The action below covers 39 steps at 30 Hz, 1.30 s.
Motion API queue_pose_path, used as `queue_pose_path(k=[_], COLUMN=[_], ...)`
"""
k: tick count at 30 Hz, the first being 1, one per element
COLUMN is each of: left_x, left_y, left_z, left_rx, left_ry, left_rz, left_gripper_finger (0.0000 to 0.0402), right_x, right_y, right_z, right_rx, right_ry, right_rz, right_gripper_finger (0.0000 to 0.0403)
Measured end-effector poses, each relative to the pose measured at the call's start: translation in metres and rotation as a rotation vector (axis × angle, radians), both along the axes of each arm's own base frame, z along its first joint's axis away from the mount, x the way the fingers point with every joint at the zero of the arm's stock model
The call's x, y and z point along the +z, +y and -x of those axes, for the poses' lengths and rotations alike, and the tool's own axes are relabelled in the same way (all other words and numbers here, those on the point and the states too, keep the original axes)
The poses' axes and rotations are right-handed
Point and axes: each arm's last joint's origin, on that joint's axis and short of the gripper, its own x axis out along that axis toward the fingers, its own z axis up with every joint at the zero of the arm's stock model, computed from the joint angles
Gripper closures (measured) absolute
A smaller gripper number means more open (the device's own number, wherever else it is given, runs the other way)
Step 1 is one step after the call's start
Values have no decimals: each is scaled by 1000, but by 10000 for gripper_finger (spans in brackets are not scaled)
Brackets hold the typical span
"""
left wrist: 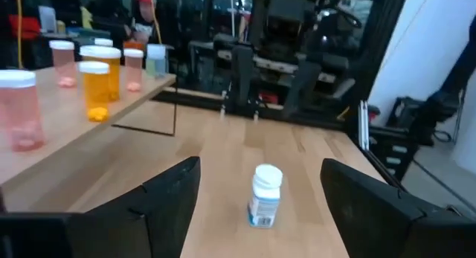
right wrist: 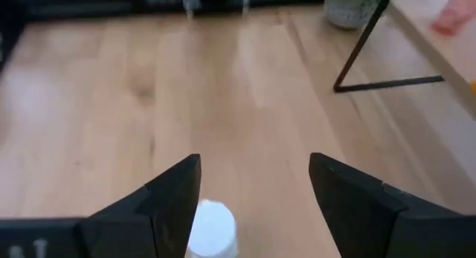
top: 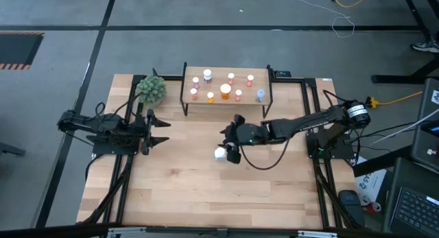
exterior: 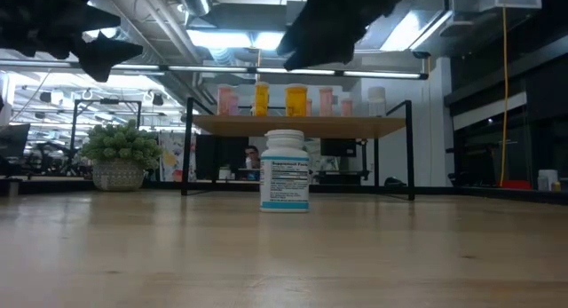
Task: Pick and place medicine bottles onto shelf by color
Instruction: Put the white medicine bottle on the shelf
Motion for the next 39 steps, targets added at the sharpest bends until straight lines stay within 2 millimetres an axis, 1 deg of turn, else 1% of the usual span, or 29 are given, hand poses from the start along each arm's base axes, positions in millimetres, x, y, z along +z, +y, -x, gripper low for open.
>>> queue_pose_path(k=[5,8,10,11,13,15,19,23,28,31,39], left_x=[-4,-17,-21,-25,-32,-31,-32,-33,-33,-33,-33], left_y=[-1,-2,-2,-3,-2,-2,-2,-2,-2,-2,-2], left_z=[-3,-7,-8,-10,-11,-11,-12,-12,-12,-12,-12], left_rx=[-53,-90,-119,-126,-128,-128,-116,-115,-115,-115,-115], left_ry=[11,36,-9,-26,19,5,17,38,33,37,38], left_rz=[-5,-11,-8,-7,3,2,-82,-98,-98,-98,-99], left_gripper_finger=[127,127,127,127,127,127,127,127,127,127,127], right_x=[10,3,-4,-6,-10,-13,-17,-39,-55,-58,-59], right_y=[3,7,7,7,7,7,9,9,8,7,7], right_z=[-13,-21,-24,-25,-25,-26,-28,-33,-38,-38,-37], right_rx=[151,241,261,261,260,255,266,267,244,214,212], right_ry=[56,129,170,181,201,213,219,292,336,348,363], right_rz=[38,43,55,56,54,46,18,21,44,73,71], right_gripper_finger=[148,148,148,148,148,148,148,148,148,148,148])
